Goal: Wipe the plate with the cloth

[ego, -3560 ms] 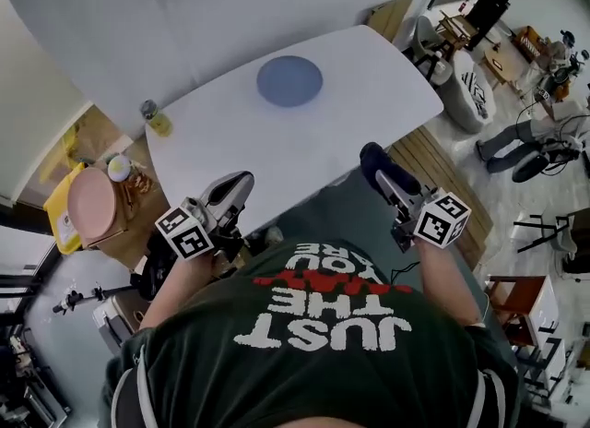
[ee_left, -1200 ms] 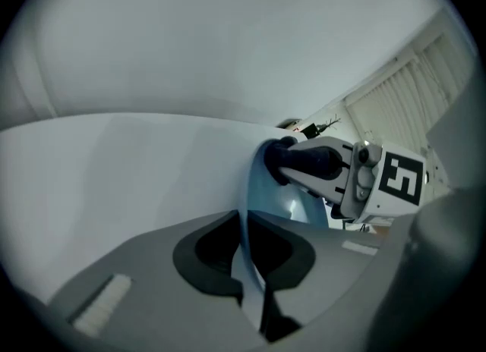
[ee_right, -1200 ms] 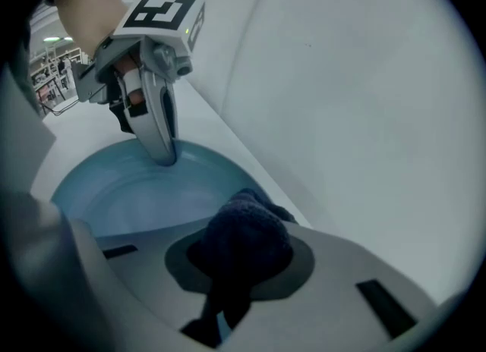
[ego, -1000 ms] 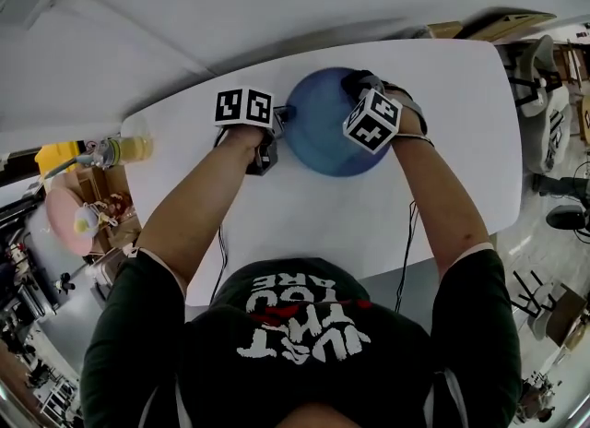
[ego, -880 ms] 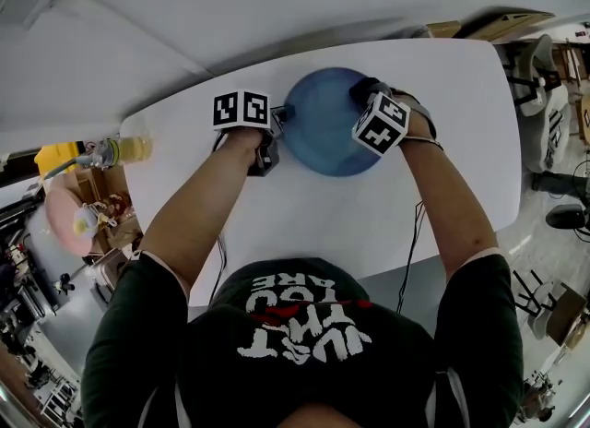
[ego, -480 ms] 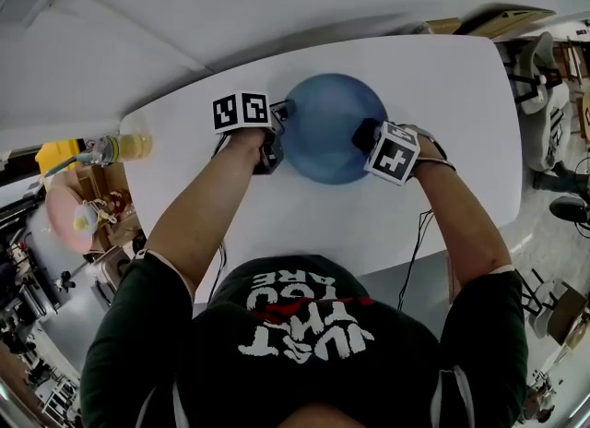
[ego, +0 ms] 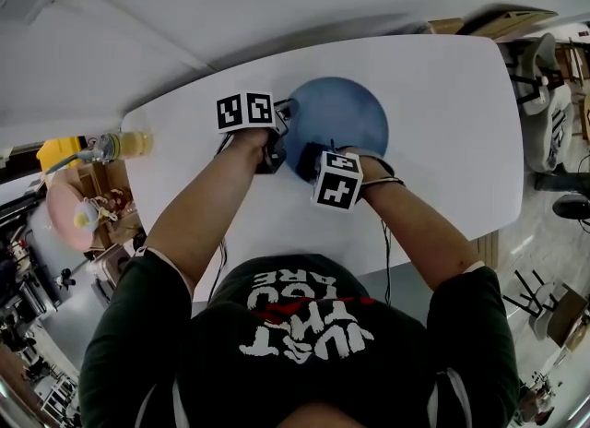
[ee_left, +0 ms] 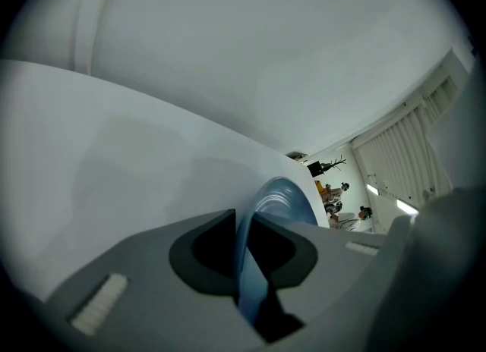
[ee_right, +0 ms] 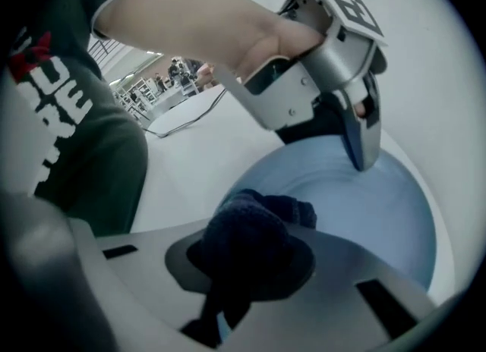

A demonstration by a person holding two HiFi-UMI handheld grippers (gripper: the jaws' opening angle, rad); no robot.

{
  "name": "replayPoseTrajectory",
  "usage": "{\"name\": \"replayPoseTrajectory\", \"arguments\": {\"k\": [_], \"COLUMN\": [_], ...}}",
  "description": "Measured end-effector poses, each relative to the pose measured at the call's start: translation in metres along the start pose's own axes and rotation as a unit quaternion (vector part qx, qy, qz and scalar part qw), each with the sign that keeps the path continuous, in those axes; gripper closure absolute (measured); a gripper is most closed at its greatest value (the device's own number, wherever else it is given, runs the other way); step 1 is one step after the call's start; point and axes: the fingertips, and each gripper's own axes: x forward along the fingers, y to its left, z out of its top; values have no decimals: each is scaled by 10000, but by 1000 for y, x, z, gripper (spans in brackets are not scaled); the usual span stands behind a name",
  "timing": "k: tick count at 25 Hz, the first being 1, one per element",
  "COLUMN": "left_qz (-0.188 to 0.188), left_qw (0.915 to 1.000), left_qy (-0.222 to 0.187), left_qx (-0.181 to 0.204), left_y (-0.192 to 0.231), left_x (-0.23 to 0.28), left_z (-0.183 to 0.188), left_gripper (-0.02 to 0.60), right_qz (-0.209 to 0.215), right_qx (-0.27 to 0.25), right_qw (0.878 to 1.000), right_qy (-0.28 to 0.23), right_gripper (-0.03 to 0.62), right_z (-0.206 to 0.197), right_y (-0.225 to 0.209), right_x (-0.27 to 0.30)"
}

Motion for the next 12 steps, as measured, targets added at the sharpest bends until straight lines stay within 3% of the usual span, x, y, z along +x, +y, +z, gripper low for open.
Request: {"name": "replayPoseTrajectory", "arguments": {"k": [5,9,12], "left_qz": [-79,-216,-211], "left_qw": [9996,9980,9959], "left_qy": [238,463,596], "left_qx": [159,386,653], "left_y": [-1,-2,-1], "left_x": [0,1,1], "left_z": [-1,-2,-2], "left_gripper": [537,537,549], "right_qz": [-676,-1475,-1581], "right_qx": [-64,-202,-222], "right_qw": [9963,9842,9777], "right_qy": [-523,-962,-1362], "right_gripper": [543,542,542], "right_z": [42,53,50], "right_y": [-44,-75,-70], "right_x": [9,3,-12]}}
